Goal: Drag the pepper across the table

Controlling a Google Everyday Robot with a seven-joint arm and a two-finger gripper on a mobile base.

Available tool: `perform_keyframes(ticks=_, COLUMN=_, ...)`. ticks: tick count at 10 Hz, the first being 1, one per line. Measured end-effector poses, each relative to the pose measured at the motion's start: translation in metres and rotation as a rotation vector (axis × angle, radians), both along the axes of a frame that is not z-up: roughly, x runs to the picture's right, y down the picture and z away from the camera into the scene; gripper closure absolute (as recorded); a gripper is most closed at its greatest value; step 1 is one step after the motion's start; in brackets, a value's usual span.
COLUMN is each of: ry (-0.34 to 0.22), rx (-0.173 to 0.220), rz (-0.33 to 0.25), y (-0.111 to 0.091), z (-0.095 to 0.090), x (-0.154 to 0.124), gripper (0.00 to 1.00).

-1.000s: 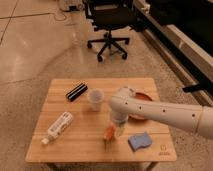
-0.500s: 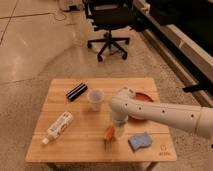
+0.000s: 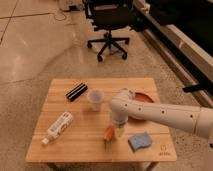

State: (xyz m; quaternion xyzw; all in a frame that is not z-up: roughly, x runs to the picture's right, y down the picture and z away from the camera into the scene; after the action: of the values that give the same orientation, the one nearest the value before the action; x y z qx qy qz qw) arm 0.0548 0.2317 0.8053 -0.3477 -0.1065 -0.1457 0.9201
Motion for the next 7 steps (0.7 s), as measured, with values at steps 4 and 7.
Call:
perform_keyframes(ticks=4, ry=-0.002, rx=-0.002, rz=0.002, y=0.002, z=0.0041, x=-0.0004, gripper=0.41)
perform_keyframes(ticks=7, ry=-0.004, rx=-0.003, rz=0.003, y=0.003, z=0.007, x=-0.0007, gripper=0.41)
